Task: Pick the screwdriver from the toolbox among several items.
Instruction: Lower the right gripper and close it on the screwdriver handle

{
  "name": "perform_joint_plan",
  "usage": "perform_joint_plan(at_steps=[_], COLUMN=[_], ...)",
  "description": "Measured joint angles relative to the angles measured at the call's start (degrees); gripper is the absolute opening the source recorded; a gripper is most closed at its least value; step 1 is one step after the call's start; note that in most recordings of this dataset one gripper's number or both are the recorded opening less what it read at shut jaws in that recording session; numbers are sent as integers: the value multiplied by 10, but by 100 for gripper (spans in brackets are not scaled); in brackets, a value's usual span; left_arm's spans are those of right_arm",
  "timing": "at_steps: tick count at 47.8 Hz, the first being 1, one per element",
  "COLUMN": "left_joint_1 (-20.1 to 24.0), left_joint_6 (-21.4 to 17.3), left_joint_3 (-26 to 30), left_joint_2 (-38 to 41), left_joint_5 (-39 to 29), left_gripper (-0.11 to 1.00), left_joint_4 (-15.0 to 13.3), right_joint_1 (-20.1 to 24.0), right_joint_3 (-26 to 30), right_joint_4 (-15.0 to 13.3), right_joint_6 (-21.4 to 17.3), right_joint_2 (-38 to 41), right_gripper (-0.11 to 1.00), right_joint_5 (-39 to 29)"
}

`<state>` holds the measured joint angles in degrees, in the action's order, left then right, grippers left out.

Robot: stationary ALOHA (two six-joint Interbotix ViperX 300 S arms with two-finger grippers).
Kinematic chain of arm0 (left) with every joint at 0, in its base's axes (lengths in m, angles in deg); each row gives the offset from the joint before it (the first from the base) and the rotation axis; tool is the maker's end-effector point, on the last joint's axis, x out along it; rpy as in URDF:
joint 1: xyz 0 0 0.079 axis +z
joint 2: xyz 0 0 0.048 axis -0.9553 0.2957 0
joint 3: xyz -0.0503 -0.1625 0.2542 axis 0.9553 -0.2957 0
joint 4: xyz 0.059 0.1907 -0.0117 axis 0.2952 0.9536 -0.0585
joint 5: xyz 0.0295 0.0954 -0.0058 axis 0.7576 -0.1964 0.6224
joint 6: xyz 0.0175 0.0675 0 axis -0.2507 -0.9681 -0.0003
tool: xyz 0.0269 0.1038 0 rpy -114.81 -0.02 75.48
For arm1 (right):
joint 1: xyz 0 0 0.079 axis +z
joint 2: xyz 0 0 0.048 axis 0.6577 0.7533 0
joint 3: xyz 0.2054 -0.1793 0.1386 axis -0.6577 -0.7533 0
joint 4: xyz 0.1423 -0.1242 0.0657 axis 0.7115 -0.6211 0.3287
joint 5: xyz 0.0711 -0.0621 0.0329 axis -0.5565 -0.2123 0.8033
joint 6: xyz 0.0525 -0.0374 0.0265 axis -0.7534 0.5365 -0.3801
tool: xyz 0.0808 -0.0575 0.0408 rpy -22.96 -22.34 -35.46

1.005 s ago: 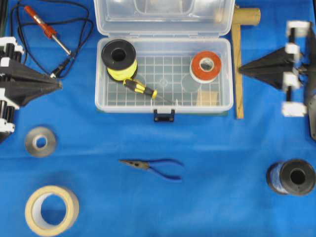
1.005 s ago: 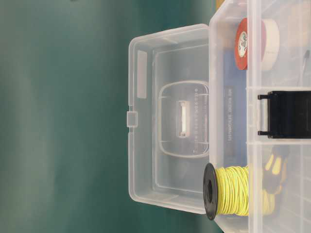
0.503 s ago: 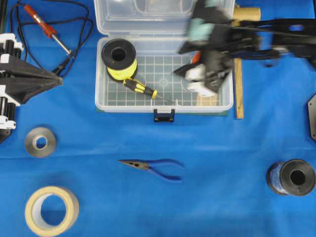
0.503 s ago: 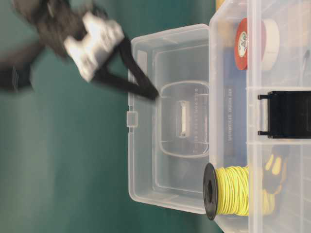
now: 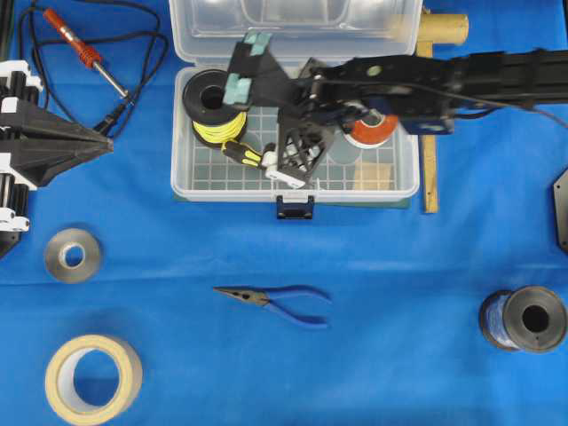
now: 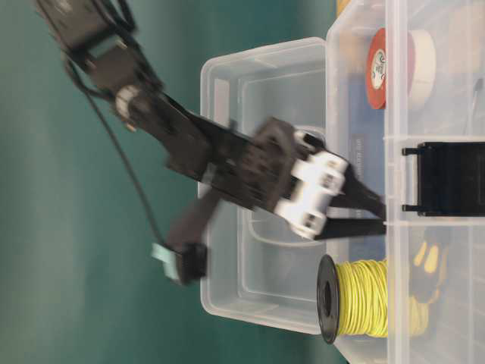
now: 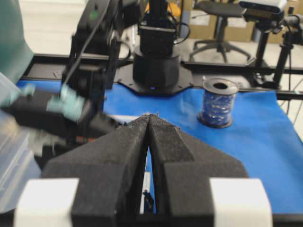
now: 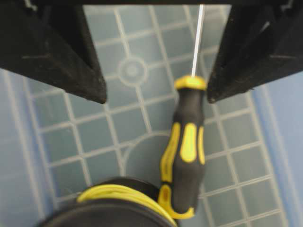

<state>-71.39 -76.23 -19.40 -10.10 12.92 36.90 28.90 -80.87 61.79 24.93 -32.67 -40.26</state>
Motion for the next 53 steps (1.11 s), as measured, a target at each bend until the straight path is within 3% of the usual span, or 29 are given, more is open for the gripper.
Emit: perform_joint_plan(at_steps=[7, 11, 20, 33, 45, 53], left_joint_1=[-1, 0, 0, 0, 0, 0], left_joint_6=[1, 0, 1, 1, 1, 1], left_joint_3=[0, -1, -1, -1, -1, -1], left_joint_2=[0, 0, 0, -2, -6, -7], left_joint_5=[0, 0, 0, 0, 0, 0], left_gripper=[0, 0, 0, 0, 0, 0], left_joint_4=[-1, -1, 0, -1, -1, -1], right_joint_1=[0, 1, 2, 2, 13, 55], right_joint_3=[18, 23, 24, 24, 24, 23], right_joint_4=[2, 2, 4, 4, 4, 4], right_joint_6=[-1, -1, -1, -2, -9, -35], right_joint_2=[27, 38, 42, 18, -102, -172], right_gripper=[82, 75, 26, 26, 26, 26], right_joint_5=[-1, -1, -2, -35, -87, -107])
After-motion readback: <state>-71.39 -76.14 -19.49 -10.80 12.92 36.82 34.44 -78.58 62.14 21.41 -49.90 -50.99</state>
